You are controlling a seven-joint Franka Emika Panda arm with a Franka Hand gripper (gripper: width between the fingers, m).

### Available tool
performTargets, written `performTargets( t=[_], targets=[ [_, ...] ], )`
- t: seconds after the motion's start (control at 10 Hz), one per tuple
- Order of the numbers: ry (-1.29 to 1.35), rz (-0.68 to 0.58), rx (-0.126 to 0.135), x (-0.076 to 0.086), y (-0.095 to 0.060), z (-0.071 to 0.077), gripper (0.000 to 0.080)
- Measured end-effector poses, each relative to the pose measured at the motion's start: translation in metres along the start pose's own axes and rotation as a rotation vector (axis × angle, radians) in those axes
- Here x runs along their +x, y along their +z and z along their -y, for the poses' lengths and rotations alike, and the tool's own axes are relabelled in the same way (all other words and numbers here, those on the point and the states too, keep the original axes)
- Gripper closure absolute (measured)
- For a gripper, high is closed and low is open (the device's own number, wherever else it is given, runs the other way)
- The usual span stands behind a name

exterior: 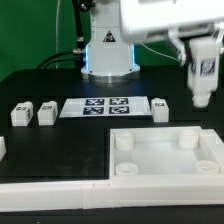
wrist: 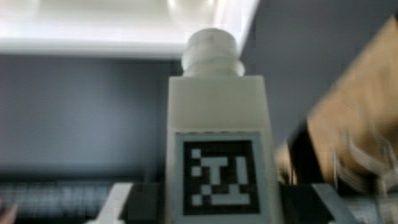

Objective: Assemble one leg

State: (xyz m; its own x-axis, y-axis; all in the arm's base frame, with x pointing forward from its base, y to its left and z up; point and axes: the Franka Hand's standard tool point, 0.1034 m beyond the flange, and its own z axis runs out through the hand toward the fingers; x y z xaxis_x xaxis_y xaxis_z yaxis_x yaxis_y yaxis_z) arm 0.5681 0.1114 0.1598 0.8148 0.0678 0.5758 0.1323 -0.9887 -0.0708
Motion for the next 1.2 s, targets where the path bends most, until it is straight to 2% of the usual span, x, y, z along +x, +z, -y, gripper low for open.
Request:
performTargets(
  t=[0.1,0.3,0.5,0.6,0.7,0.8,1.0,1.2],
  targets=[
    [-0.003,-0.044,-0.002,0.01,-0.005,0.0,0.0508],
    [-0.025,-0.051,-0.006,0.01,0.001,-0.004,0.0508],
    [-0.051,-0.066,-0.014,0.027,0.024,-0.014,0.0508],
    [-0.056,-0.081,-0.013,0.04,0.032,-0.015,0.0508],
    [-0.057,-0.087,-0.011,0.047,0.041,-0.015,0.0508],
    [-0.055,-0.081,-0.011,0.045,0.052,-0.018,0.0508],
    [-0.051,-0.057,-0.008,0.027,0.068,-0.018,0.0508],
    [-0.05,-0.036,-0.008,0.017,0.074,-0.019,0.0508]
  ],
)
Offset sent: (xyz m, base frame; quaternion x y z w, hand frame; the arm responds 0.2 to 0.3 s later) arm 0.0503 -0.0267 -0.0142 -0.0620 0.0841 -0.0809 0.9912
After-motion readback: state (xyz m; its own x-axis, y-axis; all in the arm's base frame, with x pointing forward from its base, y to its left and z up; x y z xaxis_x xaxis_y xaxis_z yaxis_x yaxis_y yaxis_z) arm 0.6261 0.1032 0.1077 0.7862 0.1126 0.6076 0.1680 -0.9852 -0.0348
